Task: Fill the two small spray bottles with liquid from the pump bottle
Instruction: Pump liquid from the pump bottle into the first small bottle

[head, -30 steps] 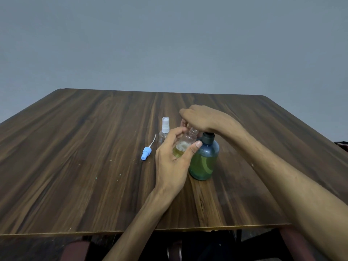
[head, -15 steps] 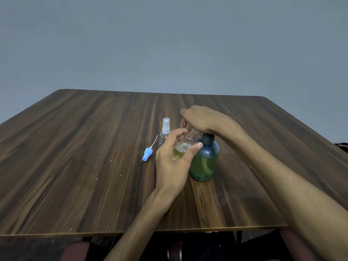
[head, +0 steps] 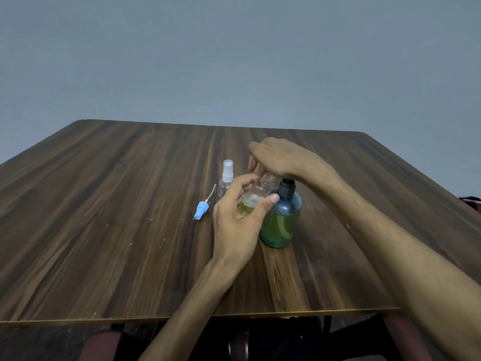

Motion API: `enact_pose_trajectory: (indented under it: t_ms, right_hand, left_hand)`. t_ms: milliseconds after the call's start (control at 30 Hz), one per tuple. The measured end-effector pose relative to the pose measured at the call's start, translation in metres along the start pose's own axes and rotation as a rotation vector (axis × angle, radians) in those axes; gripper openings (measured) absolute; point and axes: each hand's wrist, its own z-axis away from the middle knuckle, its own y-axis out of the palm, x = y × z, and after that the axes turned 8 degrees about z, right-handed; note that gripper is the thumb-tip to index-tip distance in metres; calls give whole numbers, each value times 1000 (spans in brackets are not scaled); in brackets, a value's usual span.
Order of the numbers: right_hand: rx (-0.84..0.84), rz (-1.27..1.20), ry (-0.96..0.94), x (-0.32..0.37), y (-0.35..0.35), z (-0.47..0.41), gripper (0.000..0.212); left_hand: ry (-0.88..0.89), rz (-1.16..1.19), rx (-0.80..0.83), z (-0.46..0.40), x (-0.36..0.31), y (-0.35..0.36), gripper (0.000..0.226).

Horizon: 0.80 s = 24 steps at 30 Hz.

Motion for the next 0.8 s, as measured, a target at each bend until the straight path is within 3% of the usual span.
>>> enact_pose_trajectory:
  t_ms: [800]
  right_hand:
    - [13,-13,-28,2,-1,-2,54]
  left_hand:
    - [7,-8,-2,0,-1,-1,37]
